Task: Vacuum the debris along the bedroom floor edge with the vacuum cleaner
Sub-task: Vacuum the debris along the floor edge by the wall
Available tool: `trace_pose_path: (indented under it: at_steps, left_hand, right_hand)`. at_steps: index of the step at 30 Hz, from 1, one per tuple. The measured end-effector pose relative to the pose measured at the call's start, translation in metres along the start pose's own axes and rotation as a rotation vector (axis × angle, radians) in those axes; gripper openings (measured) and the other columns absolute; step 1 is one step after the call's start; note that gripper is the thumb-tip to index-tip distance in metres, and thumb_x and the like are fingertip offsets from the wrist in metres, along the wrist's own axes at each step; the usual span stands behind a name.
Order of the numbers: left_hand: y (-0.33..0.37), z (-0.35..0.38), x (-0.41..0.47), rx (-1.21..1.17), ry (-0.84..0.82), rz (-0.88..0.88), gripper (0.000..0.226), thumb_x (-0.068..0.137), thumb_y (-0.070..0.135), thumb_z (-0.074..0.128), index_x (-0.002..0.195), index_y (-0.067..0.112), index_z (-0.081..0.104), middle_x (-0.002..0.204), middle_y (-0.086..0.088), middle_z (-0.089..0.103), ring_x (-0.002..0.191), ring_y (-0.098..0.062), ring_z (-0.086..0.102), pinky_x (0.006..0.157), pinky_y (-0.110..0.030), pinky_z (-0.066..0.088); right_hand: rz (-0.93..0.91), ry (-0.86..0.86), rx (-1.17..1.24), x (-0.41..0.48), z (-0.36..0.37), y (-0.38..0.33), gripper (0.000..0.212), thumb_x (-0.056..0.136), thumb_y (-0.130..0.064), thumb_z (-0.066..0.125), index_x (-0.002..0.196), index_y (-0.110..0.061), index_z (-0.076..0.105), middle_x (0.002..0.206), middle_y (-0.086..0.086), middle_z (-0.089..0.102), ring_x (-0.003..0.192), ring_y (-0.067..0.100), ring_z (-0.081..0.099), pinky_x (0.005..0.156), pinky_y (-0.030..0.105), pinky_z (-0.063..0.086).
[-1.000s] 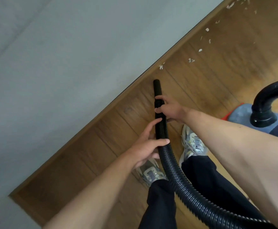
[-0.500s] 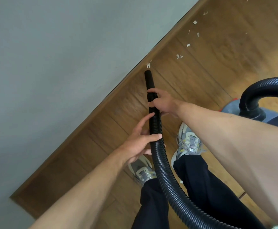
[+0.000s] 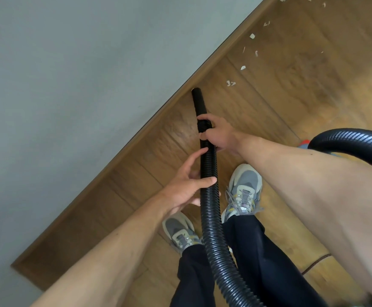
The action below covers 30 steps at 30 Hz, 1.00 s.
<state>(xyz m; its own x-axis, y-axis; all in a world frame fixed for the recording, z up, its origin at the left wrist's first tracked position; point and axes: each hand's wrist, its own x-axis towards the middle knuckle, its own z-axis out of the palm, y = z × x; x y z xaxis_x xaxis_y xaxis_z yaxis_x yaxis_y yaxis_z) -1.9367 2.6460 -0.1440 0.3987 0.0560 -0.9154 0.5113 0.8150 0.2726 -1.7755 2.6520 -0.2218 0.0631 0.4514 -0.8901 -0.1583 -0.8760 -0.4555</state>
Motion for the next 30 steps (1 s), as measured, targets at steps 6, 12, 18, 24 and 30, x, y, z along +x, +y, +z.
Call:
trace_pose_path:
  at_steps: [6,12,18,24,30]
  left_hand:
    - [0.013,0.01,0.005,0.007,-0.01,-0.019,0.076,0.092,-0.002,0.064,0.142,0.05,0.04,0.126,-0.016,0.063,0.101,-0.038,0.072,0.076,-0.053,0.061]
    - [0.008,0.001,-0.003,0.002,0.011,-0.034,0.078,0.09,-0.003,0.066,0.141,0.051,0.042,0.128,-0.011,0.064,0.103,-0.037,0.071,0.085,-0.062,0.057]
    - [-0.001,-0.008,-0.012,-0.025,0.038,-0.045,0.077,0.09,-0.004,0.065,0.141,0.05,0.042,0.127,-0.009,0.066,0.102,-0.037,0.071,0.085,-0.062,0.057]
    - [0.006,0.007,-0.002,-0.024,0.01,-0.049,0.076,0.091,-0.004,0.065,0.14,0.05,0.043,0.127,-0.013,0.064,0.099,-0.037,0.072,0.083,-0.061,0.058]
    - [0.022,0.025,0.012,-0.063,0.002,-0.028,0.076,0.091,-0.004,0.063,0.142,0.049,0.042,0.129,-0.015,0.061,0.093,-0.033,0.073,0.073,-0.05,0.063]
  right_hand:
    - [0.007,0.01,0.001,0.001,-0.014,-0.005,0.058,0.094,-0.001,0.054,0.141,-0.034,0.046,0.122,0.004,0.052,0.083,0.014,0.058,0.058,0.029,0.052]
    - [0.006,-0.019,-0.029,0.003,0.0,-0.004,0.062,0.092,-0.002,0.055,0.143,-0.035,0.045,0.122,0.004,0.051,0.09,0.017,0.059,0.061,0.03,0.054]
    - [0.017,-0.056,-0.037,0.006,0.018,-0.001,0.064,0.091,-0.002,0.054,0.143,-0.037,0.044,0.123,0.004,0.052,0.103,0.026,0.06,0.071,0.038,0.059]
    - [-0.007,-0.03,-0.07,0.007,-0.002,0.003,0.06,0.091,-0.001,0.05,0.139,-0.036,0.05,0.119,0.003,0.053,0.098,0.022,0.059,0.062,0.03,0.055]
    - [-0.023,0.07,-0.056,0.013,-0.028,-0.002,0.061,0.089,-0.004,0.054,0.14,-0.038,0.049,0.127,0.004,0.05,0.101,0.024,0.059,0.075,0.042,0.06]
